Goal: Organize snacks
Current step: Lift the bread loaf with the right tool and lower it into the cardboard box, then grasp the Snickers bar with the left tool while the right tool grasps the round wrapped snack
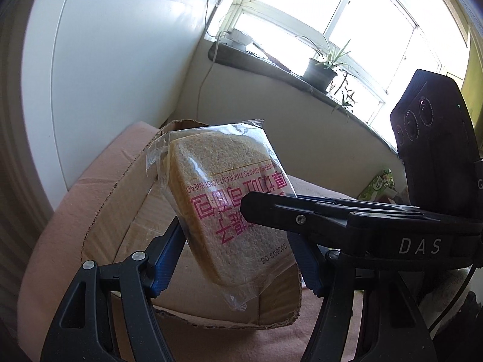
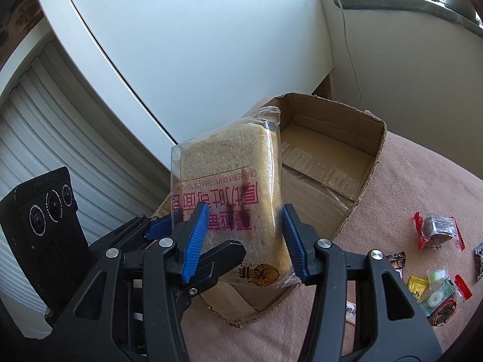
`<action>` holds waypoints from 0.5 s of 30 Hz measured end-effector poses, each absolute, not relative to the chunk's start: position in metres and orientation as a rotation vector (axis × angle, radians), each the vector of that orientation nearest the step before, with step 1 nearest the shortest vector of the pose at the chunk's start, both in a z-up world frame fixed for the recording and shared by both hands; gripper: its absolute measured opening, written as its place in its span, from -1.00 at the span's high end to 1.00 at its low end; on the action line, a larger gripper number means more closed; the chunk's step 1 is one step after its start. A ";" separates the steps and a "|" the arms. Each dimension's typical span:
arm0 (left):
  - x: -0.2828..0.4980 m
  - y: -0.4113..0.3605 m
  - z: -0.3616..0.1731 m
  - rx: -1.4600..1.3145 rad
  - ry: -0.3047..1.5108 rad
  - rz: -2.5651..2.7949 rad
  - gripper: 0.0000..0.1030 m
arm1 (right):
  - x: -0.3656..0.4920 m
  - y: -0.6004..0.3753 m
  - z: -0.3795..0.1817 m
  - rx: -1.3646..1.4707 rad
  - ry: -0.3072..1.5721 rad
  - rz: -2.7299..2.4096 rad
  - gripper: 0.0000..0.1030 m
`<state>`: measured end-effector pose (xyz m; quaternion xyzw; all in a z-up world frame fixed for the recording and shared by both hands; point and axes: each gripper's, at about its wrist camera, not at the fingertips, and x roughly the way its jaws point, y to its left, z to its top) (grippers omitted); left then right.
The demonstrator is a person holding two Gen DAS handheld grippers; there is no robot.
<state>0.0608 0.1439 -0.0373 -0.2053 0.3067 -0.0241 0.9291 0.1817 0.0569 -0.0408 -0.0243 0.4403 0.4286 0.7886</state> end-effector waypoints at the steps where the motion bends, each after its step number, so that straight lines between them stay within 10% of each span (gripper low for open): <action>1: 0.061 0.144 -0.038 -0.417 0.631 -0.044 -0.30 | 0.176 0.053 -0.041 -0.061 0.944 0.905 -0.03; 15: 0.056 0.136 -0.034 -0.339 0.600 -0.020 -0.30 | 0.168 0.027 -0.030 -0.101 0.860 0.784 -0.25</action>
